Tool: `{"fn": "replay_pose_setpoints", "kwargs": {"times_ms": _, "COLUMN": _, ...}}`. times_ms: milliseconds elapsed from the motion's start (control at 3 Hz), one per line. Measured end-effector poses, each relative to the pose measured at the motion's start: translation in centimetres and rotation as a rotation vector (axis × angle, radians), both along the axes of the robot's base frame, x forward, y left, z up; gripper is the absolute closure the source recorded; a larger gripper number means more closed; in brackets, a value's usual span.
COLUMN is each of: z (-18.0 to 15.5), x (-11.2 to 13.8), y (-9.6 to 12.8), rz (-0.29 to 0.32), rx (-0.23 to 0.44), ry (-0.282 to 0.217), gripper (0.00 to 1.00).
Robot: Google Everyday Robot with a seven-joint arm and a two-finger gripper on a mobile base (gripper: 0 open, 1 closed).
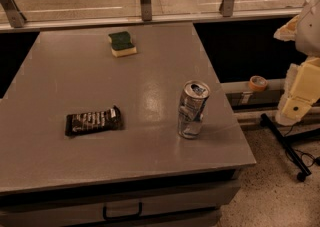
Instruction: Move rxbar chocolate near sponge
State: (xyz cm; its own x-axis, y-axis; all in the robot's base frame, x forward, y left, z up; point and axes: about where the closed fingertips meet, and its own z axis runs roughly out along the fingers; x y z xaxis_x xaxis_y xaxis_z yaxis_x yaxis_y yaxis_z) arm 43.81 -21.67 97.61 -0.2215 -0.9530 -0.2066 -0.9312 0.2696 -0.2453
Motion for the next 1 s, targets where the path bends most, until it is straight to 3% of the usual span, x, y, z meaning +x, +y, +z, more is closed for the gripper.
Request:
{"fn": "replay_pose_setpoints", "kwargs": {"times_ms": 333, "z": 0.0, "x": 0.0, "y": 0.0, "rz": 0.0, "rx": 0.0, "ry": 0.0, "gripper": 0.0}}
{"fn": "replay_pose_setpoints", "kwargs": {"times_ms": 667, "z": 1.0, "x": -0.2, "y": 3.0, "rz": 0.044, "rx": 0.04, "ry": -0.004, "gripper": 0.0}}
{"fn": "replay_pose_setpoints", "kwargs": {"times_ms": 1000, "z": 1.9, "x": -0.4, "y": 7.7, "rz": 0.116, "rx": 0.122, "ry": 0.02, "gripper": 0.0}}
